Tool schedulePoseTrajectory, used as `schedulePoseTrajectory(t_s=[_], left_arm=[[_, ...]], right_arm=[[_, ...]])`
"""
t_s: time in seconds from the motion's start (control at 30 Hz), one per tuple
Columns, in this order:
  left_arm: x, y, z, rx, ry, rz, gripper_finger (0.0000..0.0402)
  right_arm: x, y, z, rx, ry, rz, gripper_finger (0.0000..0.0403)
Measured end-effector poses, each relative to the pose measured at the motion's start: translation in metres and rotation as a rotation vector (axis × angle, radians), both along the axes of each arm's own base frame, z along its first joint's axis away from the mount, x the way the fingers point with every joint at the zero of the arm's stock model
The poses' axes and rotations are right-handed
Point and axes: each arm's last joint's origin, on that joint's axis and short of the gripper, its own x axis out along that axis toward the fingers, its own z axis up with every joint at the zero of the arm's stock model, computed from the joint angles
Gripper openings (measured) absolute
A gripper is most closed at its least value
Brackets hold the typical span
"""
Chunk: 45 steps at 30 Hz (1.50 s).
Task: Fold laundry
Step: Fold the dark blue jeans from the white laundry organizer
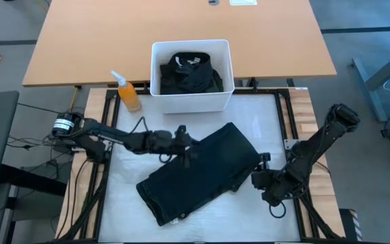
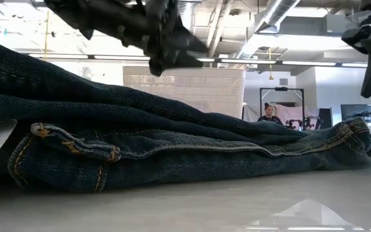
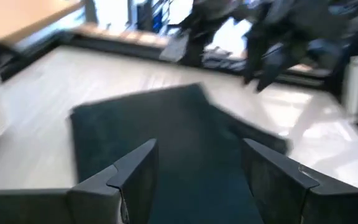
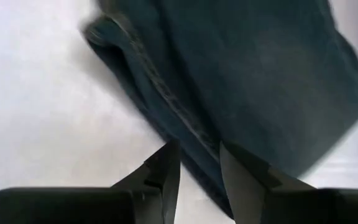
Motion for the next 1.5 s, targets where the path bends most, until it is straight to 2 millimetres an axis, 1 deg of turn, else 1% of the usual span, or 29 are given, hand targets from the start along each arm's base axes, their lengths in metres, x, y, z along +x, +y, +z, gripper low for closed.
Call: schedulePoseTrajectory(t_s=[0.07,0.13,0.2,0.27,0.37,0.43,0.5,0.7,0.9,1.07,1.5], left_arm=[[0.01,0.006,-0.001,0.004,-0.006,-0.006,0.0217],[0.018,0.011,-0.009,0.019,0.027,0.001,0.0217],[0.033,0.017,-0.016,0.036,0.044,0.012,0.0217],[0.041,0.021,-0.023,0.066,0.111,0.015,0.0217],[0.052,0.028,-0.018,0.086,0.147,0.029,0.0217],[0.059,0.03,-0.013,0.083,0.136,0.035,0.0217],[0.059,0.03,-0.016,0.085,0.176,0.033,0.0217],[0.06,0.03,-0.014,0.083,0.162,0.028,0.0217],[0.059,0.029,-0.016,0.072,0.187,0.026,0.0217],[0.059,0.027,-0.016,0.051,0.182,-0.021,0.0217],[0.058,0.027,-0.018,0.034,0.211,-0.026,0.0217]], right_arm=[[-0.002,-0.003,-0.002,-0.043,0.008,0.007,0.0142],[-0.003,-0.005,-0.008,-0.089,-0.004,0.026,0.0149],[-0.004,-0.008,-0.016,-0.138,-0.003,0.058,0.0161],[-0.004,-0.011,-0.022,-0.177,0.005,0.083,0.0176],[-0.003,-0.015,-0.025,-0.194,-0.001,0.07,0.0201],[-0.002,-0.018,-0.028,-0.2,-0.013,0.056,0.0214],[0.001,-0.019,-0.033,-0.196,-0.046,0.057,0.0223],[0.009,-0.021,-0.045,-0.192,-0.113,0.105,0.0227],[0.008,-0.028,-0.053,-0.226,-0.107,0.096,0.0222],[0.009,-0.032,-0.065,-0.22,-0.131,0.143,0.022],[0.009,-0.034,-0.069,-0.199,-0.113,0.154,0.0219]])
